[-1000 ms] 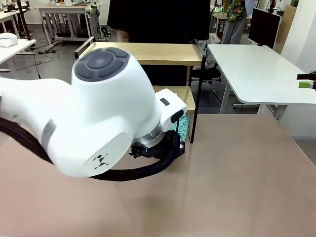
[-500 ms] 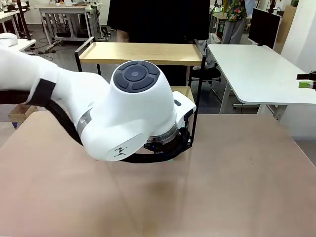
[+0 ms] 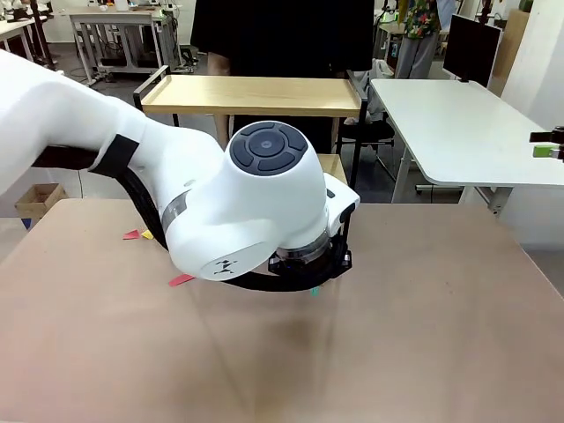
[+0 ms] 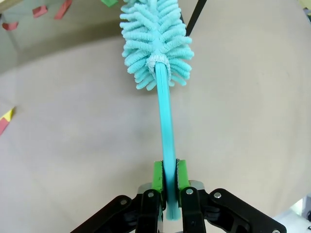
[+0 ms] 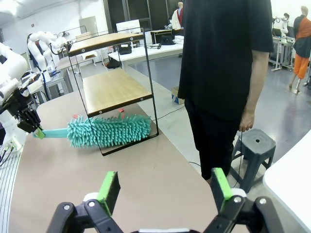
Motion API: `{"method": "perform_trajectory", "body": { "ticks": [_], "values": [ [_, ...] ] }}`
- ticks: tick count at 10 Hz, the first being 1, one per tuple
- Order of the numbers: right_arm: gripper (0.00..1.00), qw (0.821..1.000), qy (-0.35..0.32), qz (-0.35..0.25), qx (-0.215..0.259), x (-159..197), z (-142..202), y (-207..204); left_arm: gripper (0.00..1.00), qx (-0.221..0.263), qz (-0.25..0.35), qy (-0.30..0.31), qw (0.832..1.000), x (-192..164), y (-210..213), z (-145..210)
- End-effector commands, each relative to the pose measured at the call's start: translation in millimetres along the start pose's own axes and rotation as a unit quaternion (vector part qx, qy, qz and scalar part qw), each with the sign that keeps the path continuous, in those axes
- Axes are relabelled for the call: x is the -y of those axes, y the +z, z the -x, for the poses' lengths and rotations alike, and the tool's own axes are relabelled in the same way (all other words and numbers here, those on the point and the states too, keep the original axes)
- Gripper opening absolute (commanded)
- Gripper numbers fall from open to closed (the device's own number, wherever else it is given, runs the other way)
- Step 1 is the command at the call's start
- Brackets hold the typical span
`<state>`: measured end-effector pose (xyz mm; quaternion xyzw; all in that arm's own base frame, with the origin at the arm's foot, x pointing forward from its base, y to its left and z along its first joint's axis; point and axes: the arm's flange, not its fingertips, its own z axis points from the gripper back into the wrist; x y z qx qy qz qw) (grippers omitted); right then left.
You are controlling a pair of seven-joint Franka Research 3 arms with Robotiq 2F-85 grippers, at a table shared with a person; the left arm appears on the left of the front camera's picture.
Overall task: Clean the shelf.
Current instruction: Clean the specific section of the Shelf indicated by the human with the Duster.
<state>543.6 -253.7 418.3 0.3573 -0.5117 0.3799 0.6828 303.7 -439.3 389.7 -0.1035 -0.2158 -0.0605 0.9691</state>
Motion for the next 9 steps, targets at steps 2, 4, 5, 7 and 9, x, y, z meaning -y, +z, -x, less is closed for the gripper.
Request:
{"method": "perform_trajectory", "body": {
  "ticks": [2, 4, 5, 7, 9],
  "values": [
    [1.0, 1.0, 0.002, -0.002, -0.002, -1.8, -2.3, -0.6, 0.14, -0.012, -0.011, 0.019, 1.0, 17.6, -22.2, -15.0],
    [1.0, 1.0, 0.002, -0.002, -0.002, -1.8, -2.3, -0.6, 0.14, -0.002, -0.004, 0.002, 1.0, -0.8, -3.9, -1.0],
    [1.0, 1.0, 0.002, -0.002, -0.002, -1.8, -2.3, -0.6, 0.14, -0.011, -0.005, 0.006, 1.0, -1.1, -7.1, -4.8],
    [1.0, 1.0, 0.002, -0.002, -0.002, -1.8, -2.3, -0.6, 0.14, -0.016, -0.037, 0.026, 0.999, -37.0, -13.0, -9.0],
    [1.0, 1.0, 0.002, -0.002, -0.002, -1.8, -2.3, -0.6, 0.14, -0.017, -0.055, 0.039, 0.998, -70.2, -11.3, -6.3]
  ]
}}
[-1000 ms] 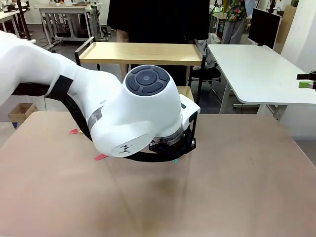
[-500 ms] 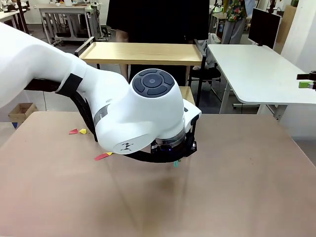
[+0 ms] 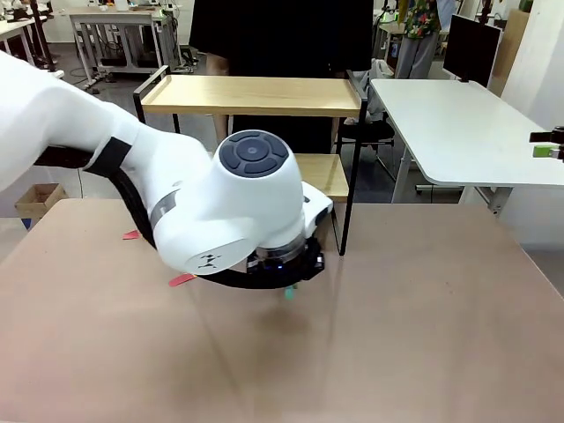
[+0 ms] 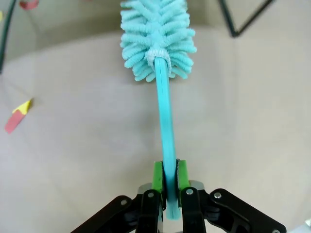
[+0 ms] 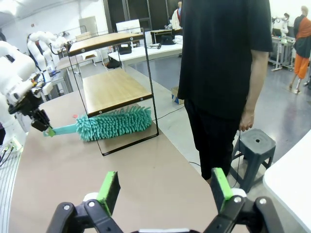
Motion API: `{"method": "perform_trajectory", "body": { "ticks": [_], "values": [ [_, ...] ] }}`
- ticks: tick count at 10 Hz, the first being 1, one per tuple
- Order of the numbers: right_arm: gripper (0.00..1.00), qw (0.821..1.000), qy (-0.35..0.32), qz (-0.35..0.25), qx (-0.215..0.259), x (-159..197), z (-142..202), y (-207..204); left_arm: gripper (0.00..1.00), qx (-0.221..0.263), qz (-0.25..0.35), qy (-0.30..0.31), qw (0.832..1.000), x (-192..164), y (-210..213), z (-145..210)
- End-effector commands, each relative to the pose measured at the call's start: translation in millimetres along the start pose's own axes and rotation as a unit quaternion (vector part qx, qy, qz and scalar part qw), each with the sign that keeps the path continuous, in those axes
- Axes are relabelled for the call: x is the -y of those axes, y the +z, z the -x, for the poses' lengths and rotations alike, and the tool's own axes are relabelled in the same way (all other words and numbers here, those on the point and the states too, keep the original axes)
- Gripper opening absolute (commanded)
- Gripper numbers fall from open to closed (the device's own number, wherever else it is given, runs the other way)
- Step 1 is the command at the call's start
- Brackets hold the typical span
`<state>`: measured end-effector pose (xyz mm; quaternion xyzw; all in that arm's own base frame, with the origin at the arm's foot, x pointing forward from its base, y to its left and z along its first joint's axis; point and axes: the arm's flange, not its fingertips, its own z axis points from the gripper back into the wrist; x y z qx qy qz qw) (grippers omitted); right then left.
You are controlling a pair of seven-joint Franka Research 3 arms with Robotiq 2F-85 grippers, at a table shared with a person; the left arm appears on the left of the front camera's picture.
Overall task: Clean the shelf.
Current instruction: Clean the specific section of the Shelf indicated by the human with the Duster.
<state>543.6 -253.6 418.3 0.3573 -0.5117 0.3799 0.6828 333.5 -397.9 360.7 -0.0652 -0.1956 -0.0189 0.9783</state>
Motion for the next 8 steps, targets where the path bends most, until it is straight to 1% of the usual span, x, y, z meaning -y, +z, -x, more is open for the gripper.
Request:
{"method": "perform_trajectory", "body": {
  "ticks": [1, 3, 5, 6, 8],
  "values": [
    [1.0, 1.0, 0.002, -0.002, -0.002, -1.8, -2.3, -0.5, 0.14, 0.008, -0.031, 0.014, 0.999, -47.1, 15.6, 4.8],
    [1.0, 1.0, 0.002, -0.002, -0.002, -1.8, -2.3, -0.5, 0.14, 0.012, -0.079, 0.041, 0.996, -106.8, 17.2, 7.6],
    [1.0, 1.0, 0.002, -0.002, -0.002, -1.8, -2.3, -0.5, 0.14, 0.024, -0.122, 0.063, 0.99, -153.3, 23.3, 12.2],
    [1.0, 1.0, 0.002, -0.002, -0.002, -1.8, -2.3, -0.5, 0.14, 0.035, -0.142, 0.075, 0.986, -171.3, 31.7, 10.8],
    [1.0, 1.0, 0.002, -0.002, -0.002, -1.8, -2.3, -0.5, 0.14, 0.061, -0.158, 0.084, 0.982, -183.0, 47.8, 10.7]
  ]
}}
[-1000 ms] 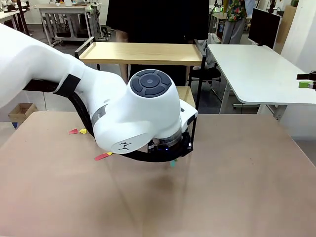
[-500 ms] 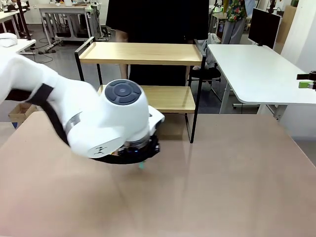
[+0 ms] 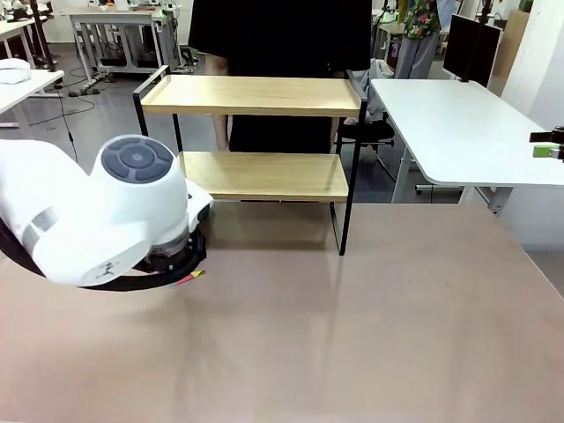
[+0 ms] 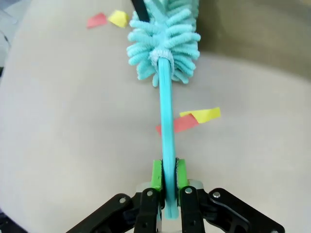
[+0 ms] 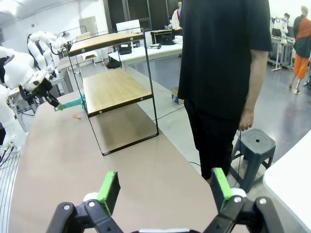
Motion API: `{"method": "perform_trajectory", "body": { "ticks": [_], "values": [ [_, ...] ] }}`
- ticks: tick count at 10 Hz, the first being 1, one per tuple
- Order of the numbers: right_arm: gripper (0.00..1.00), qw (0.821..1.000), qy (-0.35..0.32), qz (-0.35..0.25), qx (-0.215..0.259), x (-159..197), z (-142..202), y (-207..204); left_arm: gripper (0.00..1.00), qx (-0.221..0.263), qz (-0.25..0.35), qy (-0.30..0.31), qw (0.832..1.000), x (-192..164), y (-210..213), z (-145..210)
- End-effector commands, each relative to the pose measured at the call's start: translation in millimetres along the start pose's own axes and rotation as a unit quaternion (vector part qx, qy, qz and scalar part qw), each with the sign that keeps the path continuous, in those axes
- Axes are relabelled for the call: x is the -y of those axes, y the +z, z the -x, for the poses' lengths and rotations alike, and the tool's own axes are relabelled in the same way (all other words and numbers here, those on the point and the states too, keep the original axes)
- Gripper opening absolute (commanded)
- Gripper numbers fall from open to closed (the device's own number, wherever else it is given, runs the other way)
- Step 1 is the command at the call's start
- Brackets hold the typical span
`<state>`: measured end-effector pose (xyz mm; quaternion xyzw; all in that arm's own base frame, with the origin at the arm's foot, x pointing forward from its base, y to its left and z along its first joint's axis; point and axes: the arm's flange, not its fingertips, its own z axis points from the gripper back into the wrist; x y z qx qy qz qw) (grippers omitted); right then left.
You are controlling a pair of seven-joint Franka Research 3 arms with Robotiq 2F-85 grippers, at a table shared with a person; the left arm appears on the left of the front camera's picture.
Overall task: Clean the shelf.
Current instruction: Clean the specific section of the Shelf indicated by the human with the Duster.
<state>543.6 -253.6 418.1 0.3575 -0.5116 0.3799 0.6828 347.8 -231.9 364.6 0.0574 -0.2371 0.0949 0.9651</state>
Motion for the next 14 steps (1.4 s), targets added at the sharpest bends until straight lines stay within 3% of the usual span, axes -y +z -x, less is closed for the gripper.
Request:
{"method": "perform_trajectory", "body": {
  "ticks": [1, 2, 3, 4, 7, 9, 14],
  "values": [
    [1.0, 1.0, 0.002, -0.001, -0.002, -1.8, -2.5, -0.4, 0.14, 0.034, -0.016, 0.001, 0.999, -25.0, 28.6, 17.3],
    [1.0, 1.0, 0.002, -0.001, -0.002, -1.8, -2.5, -0.4, 0.14, 0.048, 0.008, 0.003, 0.999, -18.1, 35.6, 16.9],
    [1.0, 1.0, 0.002, -0.001, -0.002, -1.8, -2.5, -0.4, 0.14, 0.011, 0.0, -0.001, 1.0, -0.3, 14.3, -2.4],
    [1.0, 1.0, 0.002, -0.001, -0.002, -1.8, -2.5, -0.4, 0.14, 0.011, 0.0, -0.001, 1.0, -0.3, 14.3, -2.4],
    [1.0, 1.0, 0.002, -0.001, -0.002, -1.8, -2.5, -0.4, 0.14, 0.047, 0.08, -0.025, 0.995, -0.1, 61.5, 1.9],
    [1.0, 1.0, 0.002, -0.001, -0.002, -1.8, -2.5, -0.4, 0.14, 0.042, 0.125, -0.055, 0.99, -7.5, 76.3, 5.4],
    [1.0, 1.0, 0.002, -0.001, -0.002, -1.8, -2.5, -0.4, 0.14, 0.009, 0.25, -0.168, 0.953, -36.7, 103.8, -3.1]
  ]
}}
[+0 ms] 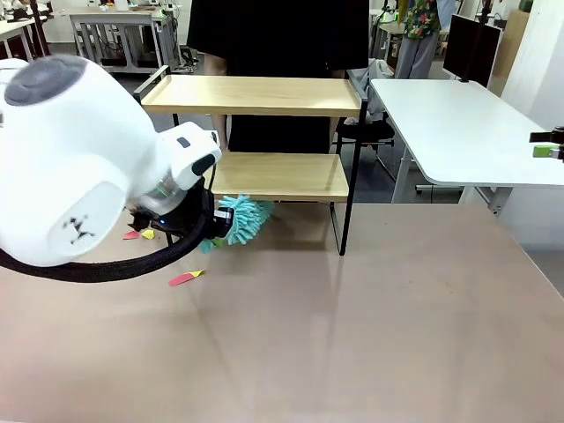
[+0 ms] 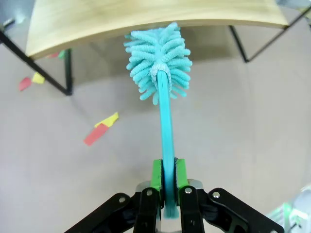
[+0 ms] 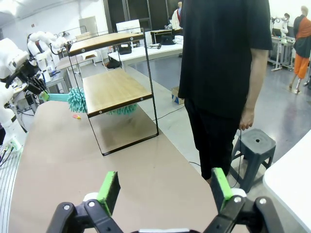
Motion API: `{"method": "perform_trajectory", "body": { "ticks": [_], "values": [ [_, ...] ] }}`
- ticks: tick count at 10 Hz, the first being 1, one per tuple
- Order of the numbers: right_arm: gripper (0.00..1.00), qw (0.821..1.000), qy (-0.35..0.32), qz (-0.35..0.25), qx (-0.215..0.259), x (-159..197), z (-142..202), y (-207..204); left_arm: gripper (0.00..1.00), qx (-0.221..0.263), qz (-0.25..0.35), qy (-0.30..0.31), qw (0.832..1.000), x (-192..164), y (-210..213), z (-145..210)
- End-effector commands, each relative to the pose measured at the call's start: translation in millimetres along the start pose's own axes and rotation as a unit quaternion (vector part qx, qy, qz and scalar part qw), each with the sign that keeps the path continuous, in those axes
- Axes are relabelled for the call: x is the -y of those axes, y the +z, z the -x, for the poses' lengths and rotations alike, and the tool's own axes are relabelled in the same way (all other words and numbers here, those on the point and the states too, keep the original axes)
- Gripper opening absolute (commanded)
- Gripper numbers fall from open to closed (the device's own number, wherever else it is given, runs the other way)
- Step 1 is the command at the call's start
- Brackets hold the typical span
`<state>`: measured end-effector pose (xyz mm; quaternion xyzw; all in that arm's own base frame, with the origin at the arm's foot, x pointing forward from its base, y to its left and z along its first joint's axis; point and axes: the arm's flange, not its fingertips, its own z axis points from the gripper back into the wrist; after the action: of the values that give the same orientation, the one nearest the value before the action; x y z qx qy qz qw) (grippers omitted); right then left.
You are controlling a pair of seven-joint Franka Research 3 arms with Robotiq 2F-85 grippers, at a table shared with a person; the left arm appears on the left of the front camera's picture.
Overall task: Clean the shelf.
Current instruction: Clean the specific section of the Shelf indicated by the human with the Duster.
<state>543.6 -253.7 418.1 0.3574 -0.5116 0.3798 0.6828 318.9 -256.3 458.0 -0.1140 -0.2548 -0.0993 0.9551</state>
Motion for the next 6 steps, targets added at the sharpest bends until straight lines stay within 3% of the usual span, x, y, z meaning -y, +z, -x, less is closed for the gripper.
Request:
{"method": "perform_trajectory", "body": {
  "ticks": [1, 4, 6],
  "values": [
    [1.0, 1.0, 0.002, -0.002, -0.002, -1.8, -2.6, -0.6, 0.14, -0.02, 0.083, -0.048, 0.995, -45.9, 29.5, 24.5],
    [1.0, 1.0, 0.002, -0.002, -0.002, -1.8, -2.6, -0.6, 0.14, -0.051, 0.206, -0.114, 0.97, -76.4, 48.0, 30.6],
    [1.0, 1.0, 0.002, -0.002, -0.002, -1.8, -2.6, -0.6, 0.14, -0.095, 0.214, -0.154, 0.96, -98.8, 62.0, 41.0]
  ]
}}
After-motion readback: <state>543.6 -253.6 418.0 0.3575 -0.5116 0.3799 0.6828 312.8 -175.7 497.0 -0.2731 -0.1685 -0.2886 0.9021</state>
